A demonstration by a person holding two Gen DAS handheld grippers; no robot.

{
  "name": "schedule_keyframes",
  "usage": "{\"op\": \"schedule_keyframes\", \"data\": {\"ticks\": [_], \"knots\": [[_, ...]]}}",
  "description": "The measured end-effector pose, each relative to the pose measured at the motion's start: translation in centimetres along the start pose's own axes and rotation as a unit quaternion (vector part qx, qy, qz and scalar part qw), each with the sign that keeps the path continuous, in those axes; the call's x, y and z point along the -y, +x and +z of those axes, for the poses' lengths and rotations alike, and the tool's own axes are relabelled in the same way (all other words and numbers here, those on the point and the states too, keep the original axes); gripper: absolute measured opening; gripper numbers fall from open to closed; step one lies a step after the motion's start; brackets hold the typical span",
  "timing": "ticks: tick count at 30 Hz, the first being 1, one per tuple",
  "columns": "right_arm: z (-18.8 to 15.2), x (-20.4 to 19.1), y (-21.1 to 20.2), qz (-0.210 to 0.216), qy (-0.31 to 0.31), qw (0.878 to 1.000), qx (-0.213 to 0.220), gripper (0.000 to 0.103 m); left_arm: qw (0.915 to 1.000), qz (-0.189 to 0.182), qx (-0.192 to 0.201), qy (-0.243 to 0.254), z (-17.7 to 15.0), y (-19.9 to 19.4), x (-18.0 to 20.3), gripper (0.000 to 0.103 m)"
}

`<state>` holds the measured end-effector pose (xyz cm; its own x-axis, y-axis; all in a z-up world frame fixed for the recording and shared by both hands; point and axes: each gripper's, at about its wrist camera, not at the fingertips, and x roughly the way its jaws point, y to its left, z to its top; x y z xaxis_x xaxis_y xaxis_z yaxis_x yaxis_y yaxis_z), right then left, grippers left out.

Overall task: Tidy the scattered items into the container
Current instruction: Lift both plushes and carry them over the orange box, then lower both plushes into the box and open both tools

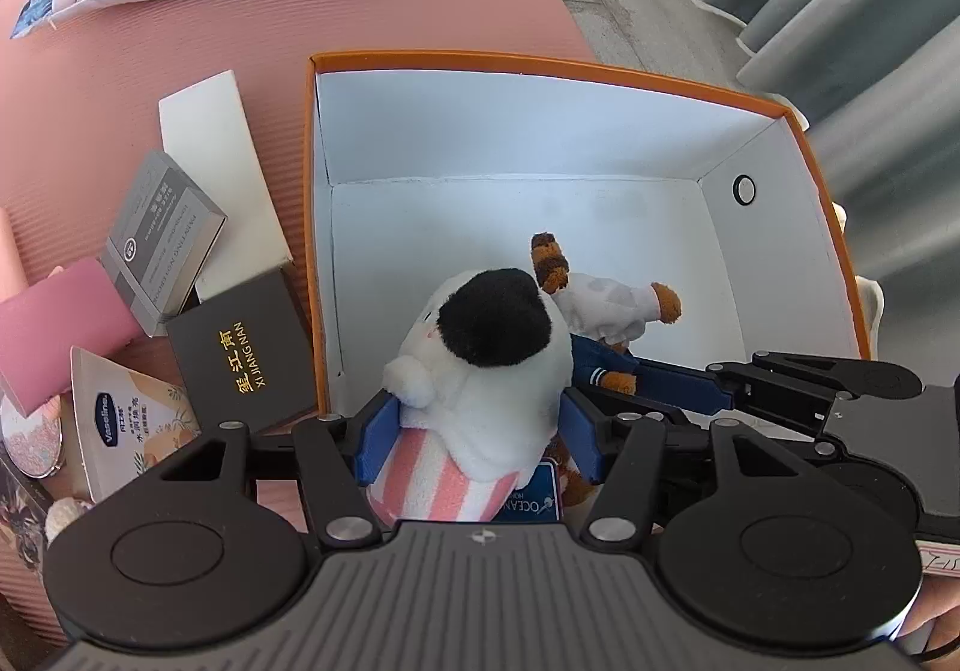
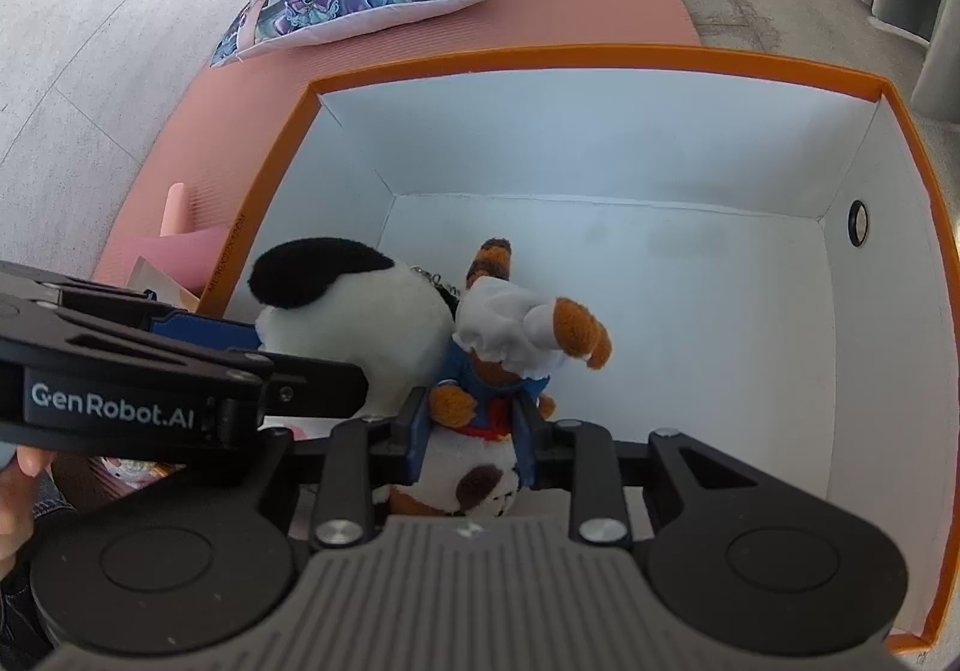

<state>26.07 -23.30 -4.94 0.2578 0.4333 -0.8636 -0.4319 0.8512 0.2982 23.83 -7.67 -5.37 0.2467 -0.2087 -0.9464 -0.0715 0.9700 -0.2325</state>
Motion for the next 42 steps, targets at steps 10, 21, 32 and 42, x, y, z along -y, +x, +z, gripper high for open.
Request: {"op": "schedule_keyframes", "data": {"ticks": [10, 21, 32, 42], "knots": [[0.2, -0.2, 0.7, -0.001, -0.003, 1.0, -0.01, 0.032, 0.9982, -0.01, -0.005, 0.059, 0.9, -2.2, 0.3, 0.067], [0.6, -0.6, 1.4, -0.014, -0.008, 1.0, -0.011, 0.038, 0.9834, -0.017, 0.037, 0.177, 4.1, 0.6, 2.3, 0.066], [0.8, -0.6, 2.2, -0.023, 0.006, 0.999, -0.029, 0.054, 0.9854, 0.021, -0.01, 0.169, 5.1, 3.8, 2.7, 0.06], [0.5, 0.5, 2.1, 0.014, 0.043, 0.999, -0.024, 0.043, 0.9739, 0.074, -0.107, 0.186, 6.2, 5.2, 3.9, 0.043]]}}
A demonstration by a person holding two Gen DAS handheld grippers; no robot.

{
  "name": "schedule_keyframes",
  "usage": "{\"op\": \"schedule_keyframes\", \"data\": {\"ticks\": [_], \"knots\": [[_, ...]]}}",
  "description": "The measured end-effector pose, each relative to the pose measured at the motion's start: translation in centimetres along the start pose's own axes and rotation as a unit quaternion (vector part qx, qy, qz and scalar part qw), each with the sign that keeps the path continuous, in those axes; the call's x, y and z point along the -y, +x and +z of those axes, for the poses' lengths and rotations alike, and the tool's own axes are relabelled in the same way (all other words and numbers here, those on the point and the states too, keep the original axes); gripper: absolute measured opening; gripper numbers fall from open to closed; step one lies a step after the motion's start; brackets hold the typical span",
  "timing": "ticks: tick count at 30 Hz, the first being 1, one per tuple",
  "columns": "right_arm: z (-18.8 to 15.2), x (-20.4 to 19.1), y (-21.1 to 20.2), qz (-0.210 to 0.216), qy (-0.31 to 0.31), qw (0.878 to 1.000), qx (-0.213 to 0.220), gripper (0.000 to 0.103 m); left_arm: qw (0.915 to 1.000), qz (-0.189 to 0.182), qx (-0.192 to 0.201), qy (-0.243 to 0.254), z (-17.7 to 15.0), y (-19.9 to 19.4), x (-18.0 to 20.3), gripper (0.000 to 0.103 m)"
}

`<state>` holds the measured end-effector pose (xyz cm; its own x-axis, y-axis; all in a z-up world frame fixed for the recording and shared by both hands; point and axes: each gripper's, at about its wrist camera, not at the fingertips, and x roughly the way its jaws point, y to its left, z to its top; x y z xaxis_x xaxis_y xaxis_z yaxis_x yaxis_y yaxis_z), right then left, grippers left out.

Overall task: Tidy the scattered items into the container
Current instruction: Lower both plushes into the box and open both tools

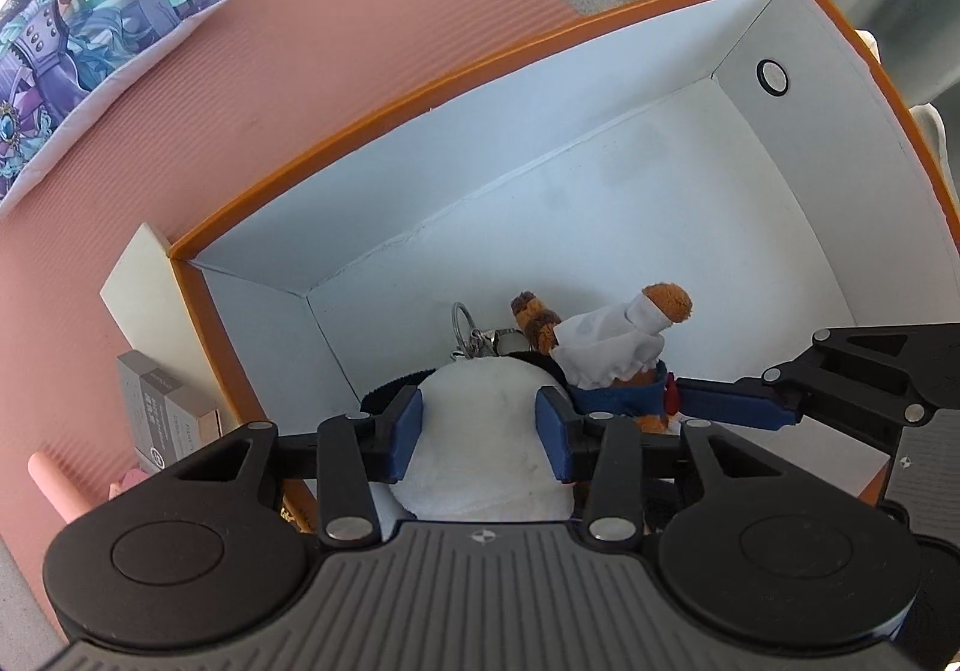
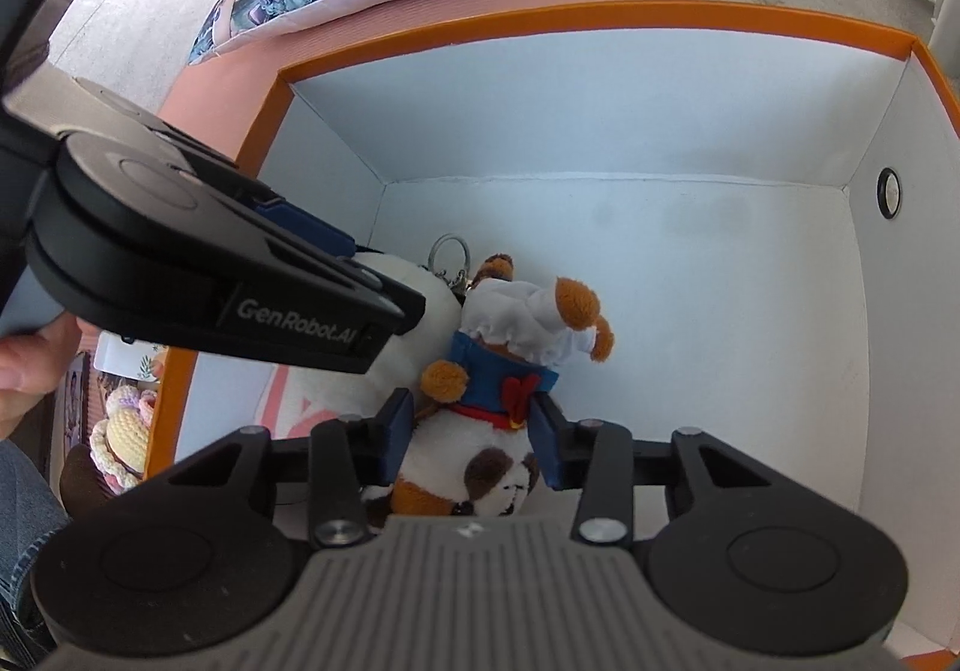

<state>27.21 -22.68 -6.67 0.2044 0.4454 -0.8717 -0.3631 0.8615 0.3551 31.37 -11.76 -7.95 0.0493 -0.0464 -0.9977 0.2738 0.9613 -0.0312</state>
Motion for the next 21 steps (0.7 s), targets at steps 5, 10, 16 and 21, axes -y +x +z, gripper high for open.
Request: {"op": "schedule_keyframes", "data": {"ticks": [5, 10, 16, 21], "knots": [[0.3, 1.1, -0.1, 0.041, 0.018, 0.999, -0.011, 0.04, 0.9996, -0.008, -0.025, 0.014, -0.7, -0.4, -0.1, 0.039], [1.0, 0.2, 0.4, 0.022, -0.001, 0.999, -0.023, 0.038, 0.9997, -0.013, -0.02, -0.001, -1.2, 0.0, -0.7, 0.039], [1.2, -1.7, 1.2, -0.018, -0.05, 0.998, -0.03, 0.037, 0.9999, 0.002, -0.005, 0.011, -1.7, 0.0, -0.3, 0.039], [1.5, -1.5, 1.7, -0.018, -0.055, 0.998, -0.038, 0.037, 0.9999, 0.008, 0.001, 0.015, -1.9, -0.1, -0.4, 0.039]]}}
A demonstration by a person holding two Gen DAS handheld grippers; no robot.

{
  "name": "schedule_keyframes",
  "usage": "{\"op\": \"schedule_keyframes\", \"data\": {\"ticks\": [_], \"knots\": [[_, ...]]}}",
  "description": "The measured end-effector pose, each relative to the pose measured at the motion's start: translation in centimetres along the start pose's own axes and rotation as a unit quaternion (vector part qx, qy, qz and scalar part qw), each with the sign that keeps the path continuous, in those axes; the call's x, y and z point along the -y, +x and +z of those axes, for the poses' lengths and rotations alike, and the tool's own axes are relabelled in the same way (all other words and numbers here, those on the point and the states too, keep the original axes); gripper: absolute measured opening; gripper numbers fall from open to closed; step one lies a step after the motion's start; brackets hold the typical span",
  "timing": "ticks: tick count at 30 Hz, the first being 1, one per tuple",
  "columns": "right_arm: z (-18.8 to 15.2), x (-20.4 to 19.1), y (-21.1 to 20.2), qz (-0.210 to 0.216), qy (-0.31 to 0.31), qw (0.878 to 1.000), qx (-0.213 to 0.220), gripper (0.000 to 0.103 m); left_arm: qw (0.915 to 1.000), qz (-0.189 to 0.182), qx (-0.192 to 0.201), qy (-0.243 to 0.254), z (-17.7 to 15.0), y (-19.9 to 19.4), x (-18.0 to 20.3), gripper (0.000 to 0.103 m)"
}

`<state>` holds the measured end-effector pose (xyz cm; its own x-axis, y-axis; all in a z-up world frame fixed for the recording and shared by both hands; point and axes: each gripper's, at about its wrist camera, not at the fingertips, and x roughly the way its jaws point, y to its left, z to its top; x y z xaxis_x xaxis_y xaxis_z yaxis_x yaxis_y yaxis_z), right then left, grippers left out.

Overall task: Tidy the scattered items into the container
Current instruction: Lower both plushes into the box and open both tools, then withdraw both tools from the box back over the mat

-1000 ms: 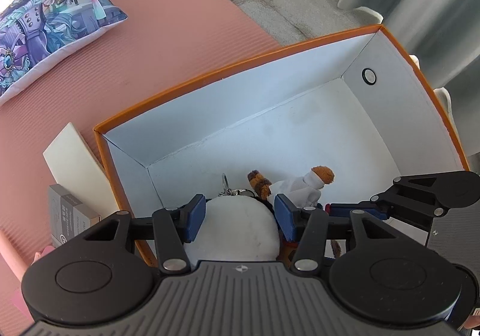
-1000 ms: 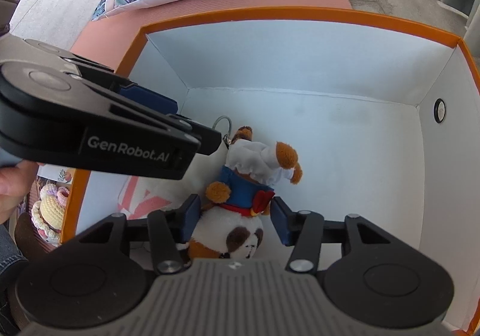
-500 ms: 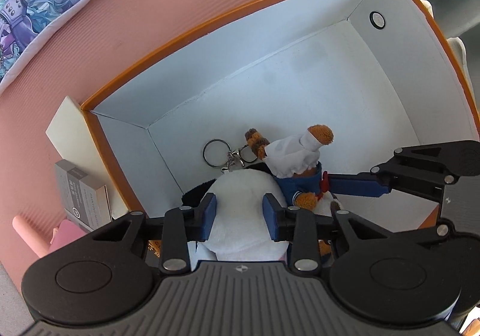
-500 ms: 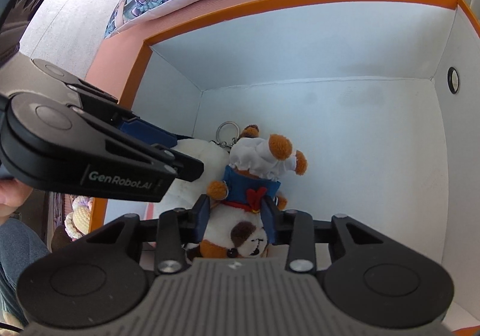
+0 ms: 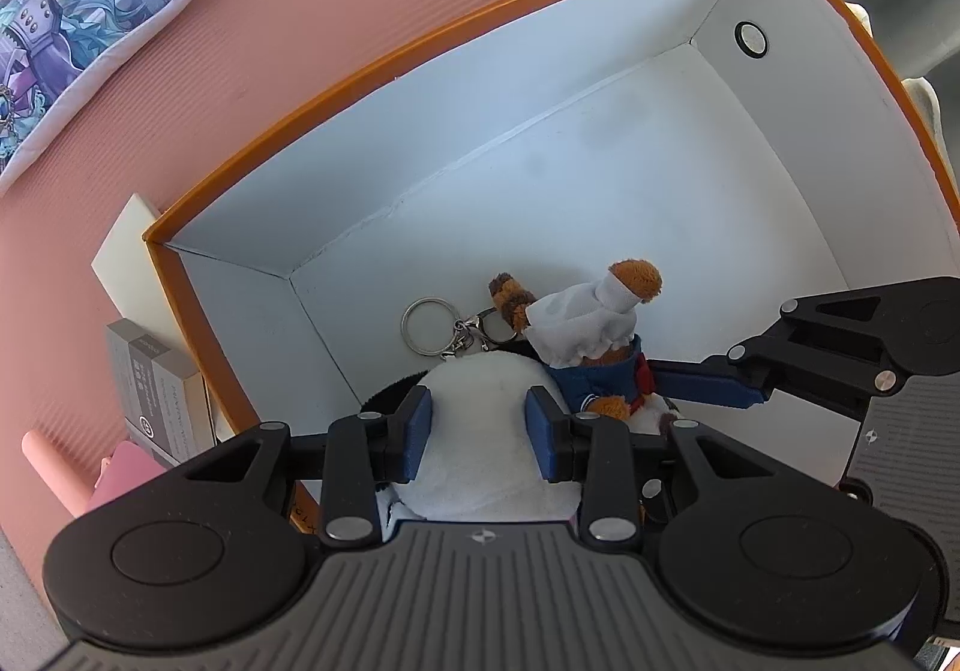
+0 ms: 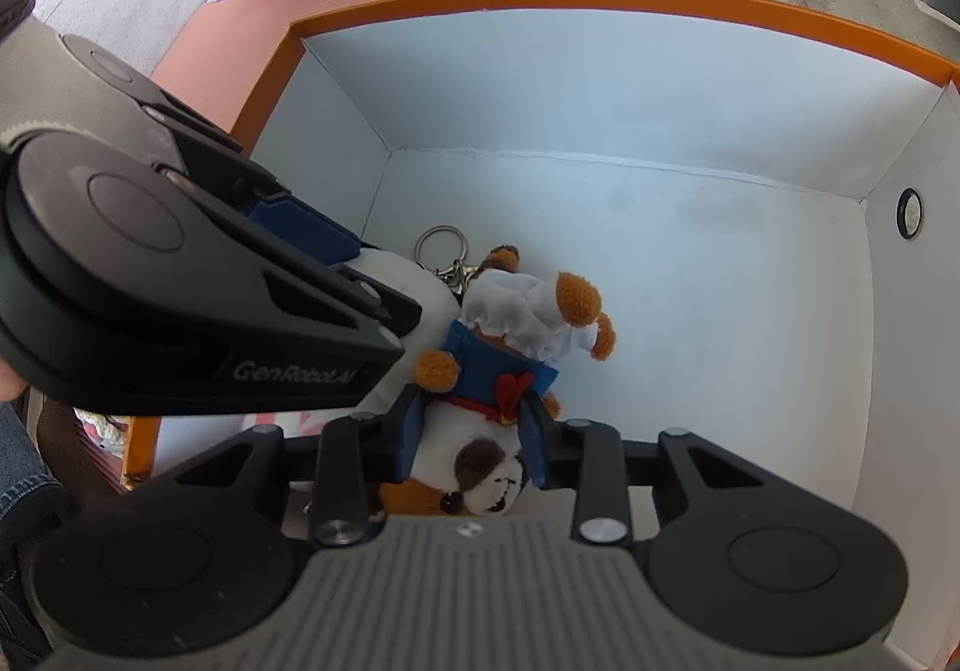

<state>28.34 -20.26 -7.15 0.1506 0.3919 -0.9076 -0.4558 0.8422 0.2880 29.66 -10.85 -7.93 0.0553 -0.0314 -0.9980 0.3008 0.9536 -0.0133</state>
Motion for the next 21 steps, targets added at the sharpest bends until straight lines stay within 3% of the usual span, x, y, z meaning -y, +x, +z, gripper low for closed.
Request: {"op": "schedule_keyframes", "data": {"ticks": [7, 21], "knots": [[-0.2, 1.3, -0.4, 0.029, 0.037, 0.999, 0.021, 0.041, 0.9996, -0.009, 0.028, 0.006, -1.3, -1.2, -1.0, 0.04], [-1.8, -0.7, -2.9, -0.053, -0.001, 0.998, 0.042, 0.052, 0.9954, -0.03, 0.09, 0.008, -4.8, -4.8, 0.7, 0.04]]}}
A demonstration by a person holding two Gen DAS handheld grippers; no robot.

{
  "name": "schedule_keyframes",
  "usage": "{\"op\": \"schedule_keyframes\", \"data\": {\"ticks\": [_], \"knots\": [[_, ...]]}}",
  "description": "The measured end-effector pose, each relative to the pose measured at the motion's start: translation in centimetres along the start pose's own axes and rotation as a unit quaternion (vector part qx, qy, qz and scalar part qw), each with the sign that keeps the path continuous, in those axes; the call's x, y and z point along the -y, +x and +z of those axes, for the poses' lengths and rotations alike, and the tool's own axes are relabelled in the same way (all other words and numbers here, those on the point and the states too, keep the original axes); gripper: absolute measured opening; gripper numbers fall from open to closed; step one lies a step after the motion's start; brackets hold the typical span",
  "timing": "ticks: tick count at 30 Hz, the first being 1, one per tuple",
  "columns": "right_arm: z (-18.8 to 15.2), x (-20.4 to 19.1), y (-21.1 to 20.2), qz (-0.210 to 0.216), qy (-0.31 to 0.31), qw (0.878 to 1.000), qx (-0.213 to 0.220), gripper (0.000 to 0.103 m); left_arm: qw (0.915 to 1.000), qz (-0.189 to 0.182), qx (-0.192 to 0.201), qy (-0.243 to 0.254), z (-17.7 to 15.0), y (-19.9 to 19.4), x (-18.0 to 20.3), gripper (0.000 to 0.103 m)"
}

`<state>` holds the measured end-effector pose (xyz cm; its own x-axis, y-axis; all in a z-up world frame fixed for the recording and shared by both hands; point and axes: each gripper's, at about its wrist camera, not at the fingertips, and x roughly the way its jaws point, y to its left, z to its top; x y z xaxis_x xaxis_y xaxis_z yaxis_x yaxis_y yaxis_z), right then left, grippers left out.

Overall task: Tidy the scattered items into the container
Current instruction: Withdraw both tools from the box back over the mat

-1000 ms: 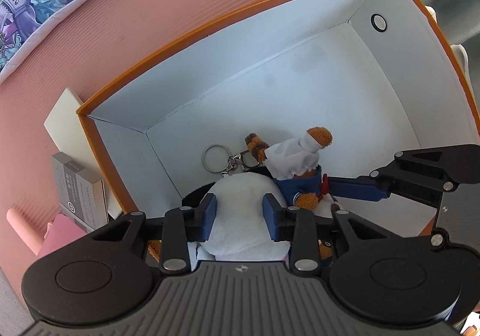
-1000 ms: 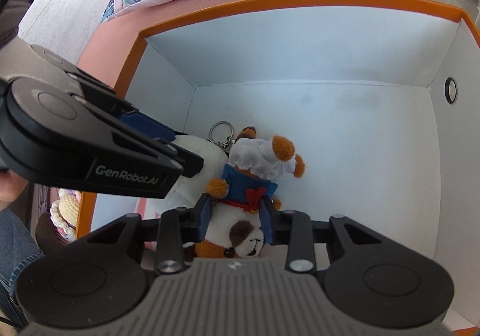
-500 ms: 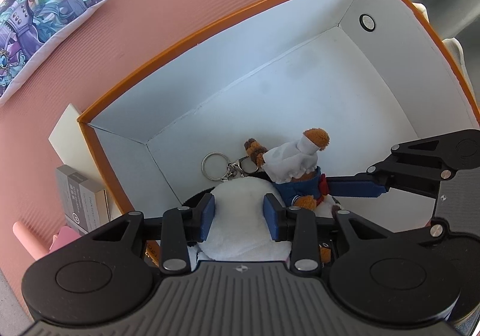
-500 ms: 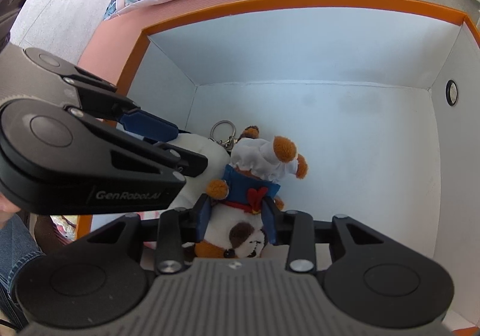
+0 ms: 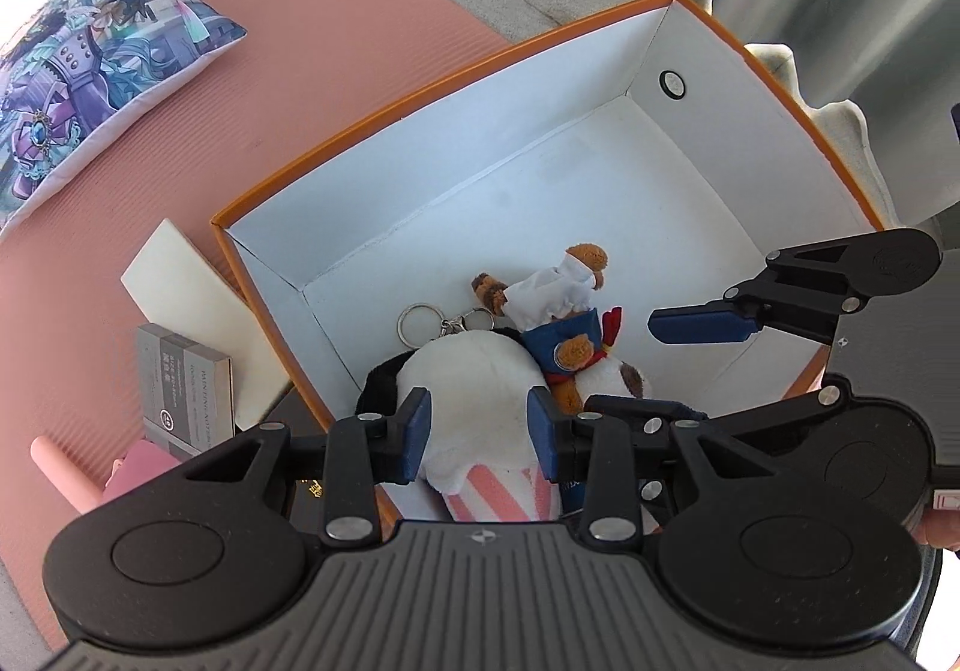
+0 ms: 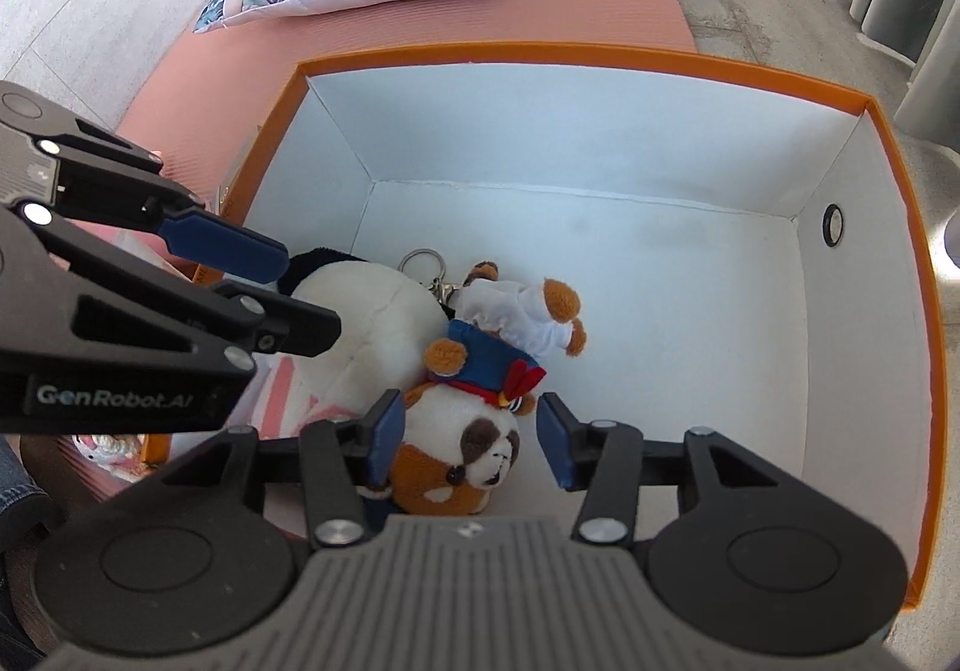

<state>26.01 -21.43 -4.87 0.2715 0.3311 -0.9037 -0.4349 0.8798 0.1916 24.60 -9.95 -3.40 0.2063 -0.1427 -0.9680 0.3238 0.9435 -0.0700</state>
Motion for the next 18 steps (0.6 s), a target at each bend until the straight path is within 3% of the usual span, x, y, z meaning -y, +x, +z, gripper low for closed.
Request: {"op": "schedule_keyframes", "data": {"ticks": [10, 18], "knots": [[-1.8, -2.0, -2.5, -0.016, 0.002, 0.999, 0.029, 0.053, 0.9981, -0.013, 0.057, -0.018, -3.3, -3.6, -0.8, 0.041], [-3.3, -4.5, -6.6, -0.034, -0.009, 0.993, 0.112, 0.054, 0.985, -0.002, 0.166, -0.046, -7.9, -8.8, -2.5, 0.041]]}}
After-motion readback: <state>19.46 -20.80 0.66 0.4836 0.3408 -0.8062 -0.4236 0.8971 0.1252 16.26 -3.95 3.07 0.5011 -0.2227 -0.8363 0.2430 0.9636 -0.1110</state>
